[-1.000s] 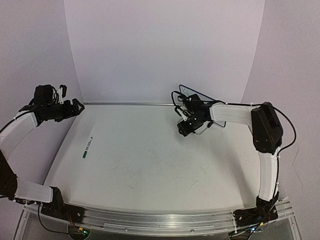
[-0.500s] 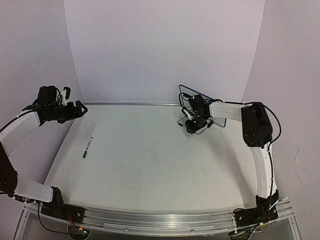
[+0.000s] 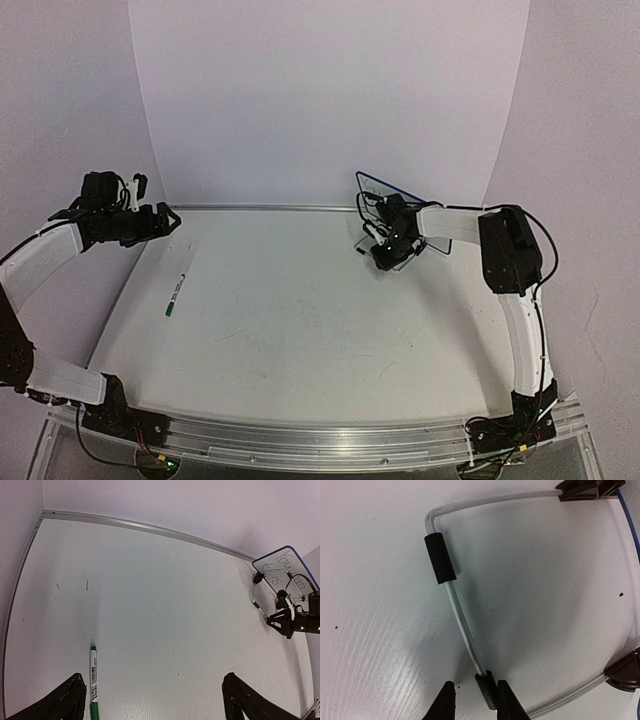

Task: Write a sentence on the whiteboard
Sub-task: Move the whiteboard stand to the corner of the board.

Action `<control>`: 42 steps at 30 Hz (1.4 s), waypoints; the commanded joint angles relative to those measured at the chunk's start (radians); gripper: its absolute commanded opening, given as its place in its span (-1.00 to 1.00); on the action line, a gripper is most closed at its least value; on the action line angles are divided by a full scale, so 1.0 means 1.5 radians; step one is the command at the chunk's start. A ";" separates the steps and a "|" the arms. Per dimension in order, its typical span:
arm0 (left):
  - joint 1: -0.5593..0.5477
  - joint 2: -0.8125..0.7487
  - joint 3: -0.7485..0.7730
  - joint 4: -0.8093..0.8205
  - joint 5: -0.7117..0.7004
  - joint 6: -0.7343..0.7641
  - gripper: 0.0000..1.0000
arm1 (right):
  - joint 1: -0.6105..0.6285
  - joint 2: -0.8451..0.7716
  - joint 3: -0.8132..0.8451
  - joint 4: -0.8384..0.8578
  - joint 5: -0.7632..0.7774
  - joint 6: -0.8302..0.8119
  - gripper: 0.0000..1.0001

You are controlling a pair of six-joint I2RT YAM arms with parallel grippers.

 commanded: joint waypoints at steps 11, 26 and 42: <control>-0.016 0.000 0.001 0.023 0.012 0.002 0.88 | 0.001 0.038 0.018 -0.012 0.033 -0.019 -0.45; -0.022 -0.007 0.000 0.023 0.011 0.002 0.88 | -0.016 0.055 0.027 -0.036 -0.038 -0.010 -0.55; -0.026 -0.009 -0.001 0.023 0.009 0.000 0.88 | 0.046 -0.003 -0.061 -0.027 -0.025 0.041 -0.99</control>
